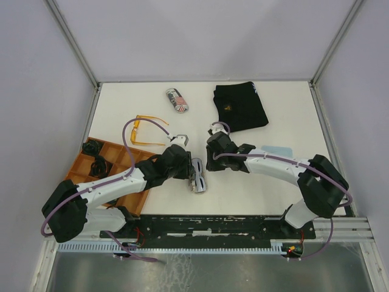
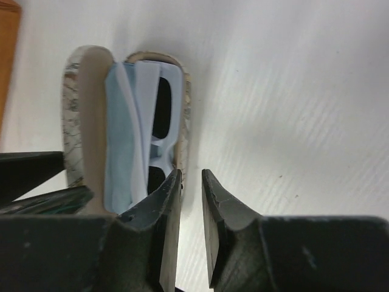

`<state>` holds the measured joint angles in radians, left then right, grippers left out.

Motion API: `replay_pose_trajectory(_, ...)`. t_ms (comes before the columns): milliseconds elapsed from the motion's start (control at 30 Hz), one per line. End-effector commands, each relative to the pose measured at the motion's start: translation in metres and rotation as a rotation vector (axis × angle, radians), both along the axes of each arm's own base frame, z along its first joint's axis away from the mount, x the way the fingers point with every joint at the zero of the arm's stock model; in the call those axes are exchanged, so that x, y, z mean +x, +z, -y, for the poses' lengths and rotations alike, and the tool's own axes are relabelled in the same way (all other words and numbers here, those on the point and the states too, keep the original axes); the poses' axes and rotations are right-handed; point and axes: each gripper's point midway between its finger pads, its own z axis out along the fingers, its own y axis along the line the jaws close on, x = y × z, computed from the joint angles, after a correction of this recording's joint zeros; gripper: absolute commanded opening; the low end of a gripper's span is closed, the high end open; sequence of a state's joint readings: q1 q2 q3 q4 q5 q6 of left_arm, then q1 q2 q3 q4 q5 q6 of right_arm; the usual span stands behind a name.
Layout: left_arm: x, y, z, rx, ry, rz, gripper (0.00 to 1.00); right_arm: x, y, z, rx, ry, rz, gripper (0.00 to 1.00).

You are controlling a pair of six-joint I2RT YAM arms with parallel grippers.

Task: Organize the sunglasses
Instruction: Adjust the sunglasses in the sunglasses case, then close the sunglasses case at the center of the board.

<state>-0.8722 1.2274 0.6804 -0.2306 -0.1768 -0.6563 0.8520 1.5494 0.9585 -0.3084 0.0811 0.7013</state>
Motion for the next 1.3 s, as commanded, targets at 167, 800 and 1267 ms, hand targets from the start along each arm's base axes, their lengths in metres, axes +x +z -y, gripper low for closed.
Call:
replay_pose_trajectory(167,0.005,0.017,0.009,-0.054,0.007,0.029,0.43,0.002,-0.033,-0.001,-0.064,0.004,-0.062,0.25)
replay_pose_trajectory(800,0.005,0.014,0.02,-0.058,-0.027,0.013,0.41,-0.006,-0.043,-0.027,0.04,0.06,-0.128,0.25)
replay_pose_trajectory(1267,0.0,-0.002,0.027,-0.032,-0.043,-0.013,0.41,-0.007,-0.042,-0.031,0.068,0.059,-0.13,0.26)
